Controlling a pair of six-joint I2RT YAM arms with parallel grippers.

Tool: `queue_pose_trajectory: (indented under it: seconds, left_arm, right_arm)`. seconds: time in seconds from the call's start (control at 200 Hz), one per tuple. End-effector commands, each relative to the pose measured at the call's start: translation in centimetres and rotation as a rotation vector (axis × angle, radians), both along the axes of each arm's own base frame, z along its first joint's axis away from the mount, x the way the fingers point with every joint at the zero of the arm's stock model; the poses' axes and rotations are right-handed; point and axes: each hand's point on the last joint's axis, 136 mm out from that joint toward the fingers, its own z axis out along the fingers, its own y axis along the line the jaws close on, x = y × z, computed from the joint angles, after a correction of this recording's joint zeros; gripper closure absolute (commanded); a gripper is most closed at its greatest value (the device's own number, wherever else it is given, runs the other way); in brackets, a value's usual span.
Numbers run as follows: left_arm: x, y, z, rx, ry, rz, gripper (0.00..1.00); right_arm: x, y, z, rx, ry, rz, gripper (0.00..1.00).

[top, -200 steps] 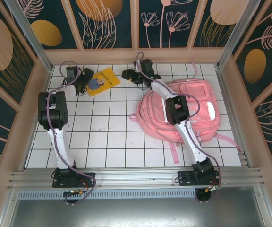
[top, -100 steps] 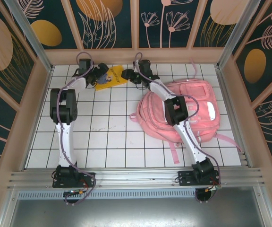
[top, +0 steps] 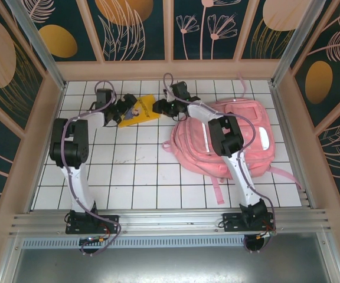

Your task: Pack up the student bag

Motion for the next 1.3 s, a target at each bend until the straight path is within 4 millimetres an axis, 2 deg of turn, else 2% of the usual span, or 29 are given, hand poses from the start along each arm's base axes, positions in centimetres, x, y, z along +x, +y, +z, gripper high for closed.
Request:
queue_pose_trajectory:
  seconds: [0.0, 0.045, 0.14, 0.18, 0.195, 0.21, 0.31, 0.33, 0.39, 0.56, 0.701, 0.816, 1.061, 1.186, 1.291]
  left_arm:
    - [-3.3, 0.1, 1.5, 0.025, 0.049, 0.003, 0.01]
    - [-3.9, 1.8, 2.4, 0.106, 0.062, 0.061, 0.02]
    - [-4.5, 5.4, 6.0, 0.205, 0.024, 0.171, 0.01]
    - [-4.6, 6.8, 6.3, 0.224, 0.025, 0.203, 0.02]
    - [-4.7, 7.3, 7.5, 0.229, -0.001, 0.219, 0.02]
    - [-4.7, 7.9, 7.8, 0.237, -0.006, 0.230, 0.02]
    - [-4.1, 10.9, 7.7, 0.269, 0.011, 0.268, 0.02]
    - [-3.9, 11.1, 6.4, 0.265, 0.039, 0.261, 0.01]
    - [-3.1, 11.5, 5.5, 0.261, 0.051, 0.252, 0.01]
    - [0.0, 10.5, 3.5, 0.219, 0.044, 0.193, 0.01]
    - [1.7, 9.3, 1.5, 0.148, 0.064, 0.151, 0.01]
    - [1.9, 8.5, 0.3, 0.100, 0.073, 0.138, 0.02]
    - [1.7, 6.2, -0.8, 0.041, 0.073, 0.078, 0.02]
    - [1.7, 4.6, -1.2, 0.026, 0.077, 0.038, 0.01]
    - [1.6, 3.7, -1.5, 0.010, 0.087, 0.017, 0.02]
  right_arm:
    - [-6.2, 1.5, -0.2, -0.051, 0.059, 0.117, 0.49]
    - [-6.3, 0.8, 0.0, -0.080, 0.037, 0.094, 0.50]
    - [-6.0, -0.3, 0.5, -0.091, 0.027, 0.057, 0.50]
    - [-5.7, -0.5, 0.8, -0.095, 0.026, 0.044, 0.50]
    - [-5.6, -0.5, 0.8, -0.098, 0.026, 0.039, 0.50]
    - [-5.5, -0.6, 0.8, -0.101, 0.026, 0.034, 0.49]
    - [-4.3, -0.7, 1.0, -0.124, 0.016, -0.016, 0.45]
    - [-3.9, -0.8, 1.0, -0.127, 0.014, -0.032, 0.44]
    - [-2.8, -0.9, 1.3, -0.127, 0.008, -0.077, 0.42]
    - [-0.3, -0.2, 2.1, -0.085, 0.003, -0.103, 0.40]
    - [0.9, 1.1, 1.6, -0.060, 0.027, -0.093, 0.40]
    - [1.5, 1.5, 0.4, -0.057, 0.054, -0.097, 0.40]
    - [1.7, 1.9, -1.3, -0.048, 0.086, -0.106, 0.40]
    - [1.3, 2.8, -0.7, 0.008, 0.101, -0.070, 0.41]
    - [0.9, 4.0, 1.2, 0.086, 0.101, -0.016, 0.43]
